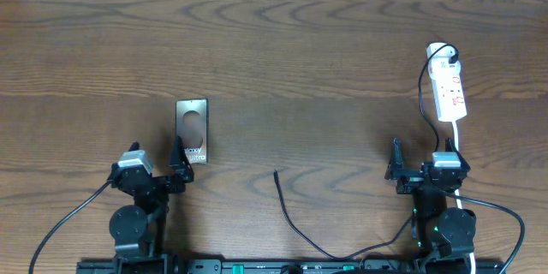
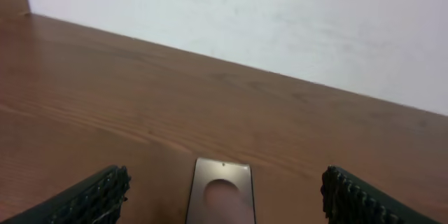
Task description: Plug charger to phone and switch on socket
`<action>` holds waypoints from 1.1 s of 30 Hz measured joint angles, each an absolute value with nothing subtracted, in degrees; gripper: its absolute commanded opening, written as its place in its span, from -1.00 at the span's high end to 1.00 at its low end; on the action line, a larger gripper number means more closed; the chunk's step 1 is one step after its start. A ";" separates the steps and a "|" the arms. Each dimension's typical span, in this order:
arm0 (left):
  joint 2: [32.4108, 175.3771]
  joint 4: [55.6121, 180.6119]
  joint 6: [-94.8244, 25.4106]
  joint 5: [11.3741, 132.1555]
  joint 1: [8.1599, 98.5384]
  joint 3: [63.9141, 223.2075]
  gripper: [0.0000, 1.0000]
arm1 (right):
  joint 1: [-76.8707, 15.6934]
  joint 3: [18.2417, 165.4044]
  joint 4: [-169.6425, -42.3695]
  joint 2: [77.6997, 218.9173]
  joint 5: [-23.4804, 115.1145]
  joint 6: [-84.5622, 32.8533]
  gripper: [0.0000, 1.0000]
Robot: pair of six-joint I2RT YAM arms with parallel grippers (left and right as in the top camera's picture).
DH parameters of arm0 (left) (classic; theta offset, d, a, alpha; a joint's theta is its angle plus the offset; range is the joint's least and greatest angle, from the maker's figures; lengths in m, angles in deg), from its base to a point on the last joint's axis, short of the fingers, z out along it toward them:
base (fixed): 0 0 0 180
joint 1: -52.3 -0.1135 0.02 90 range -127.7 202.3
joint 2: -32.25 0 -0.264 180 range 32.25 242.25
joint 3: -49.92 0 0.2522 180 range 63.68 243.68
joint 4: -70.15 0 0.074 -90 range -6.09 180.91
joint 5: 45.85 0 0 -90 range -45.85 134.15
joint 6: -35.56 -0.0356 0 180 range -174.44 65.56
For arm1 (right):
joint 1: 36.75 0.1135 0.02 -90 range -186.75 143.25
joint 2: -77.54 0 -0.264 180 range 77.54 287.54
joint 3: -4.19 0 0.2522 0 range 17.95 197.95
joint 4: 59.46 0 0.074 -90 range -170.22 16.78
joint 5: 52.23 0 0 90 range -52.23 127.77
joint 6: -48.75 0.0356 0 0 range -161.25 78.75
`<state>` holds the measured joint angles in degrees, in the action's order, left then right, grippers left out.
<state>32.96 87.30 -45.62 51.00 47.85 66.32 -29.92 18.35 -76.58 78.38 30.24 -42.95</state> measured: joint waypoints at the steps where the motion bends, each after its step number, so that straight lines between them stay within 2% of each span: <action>1: 33.33 88.40 -46.30 51.37 47.85 67.21 -0.80 | -29.92 18.35 -76.58 78.38 30.24 -42.95 -0.99; 7: 42.90 93.64 -51.50 51.81 47.85 79.65 -0.80 | -29.94 18.35 -76.58 78.36 30.24 -42.95 -0.99; 14: 67.58 100.55 -54.50 53.82 47.85 98.69 -0.80 | -29.94 18.35 -76.49 78.20 30.20 -42.95 -0.99; 24: 108.15 133.36 -55.68 54.78 47.85 134.86 -0.80 | -29.94 18.35 -76.51 78.20 30.20 -42.95 -0.99; 32: 125.39 136.66 -55.81 54.78 47.85 138.25 -0.80 | -30.14 18.35 -76.53 78.20 30.20 -42.95 -0.99; 33: 126.26 136.53 -55.81 54.78 47.85 138.25 -0.68 | -30.14 18.35 -76.53 78.20 30.20 -42.95 -0.99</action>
<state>126.26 136.53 -55.81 54.78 47.85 138.25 -30.14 18.35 -76.53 78.20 30.20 -42.95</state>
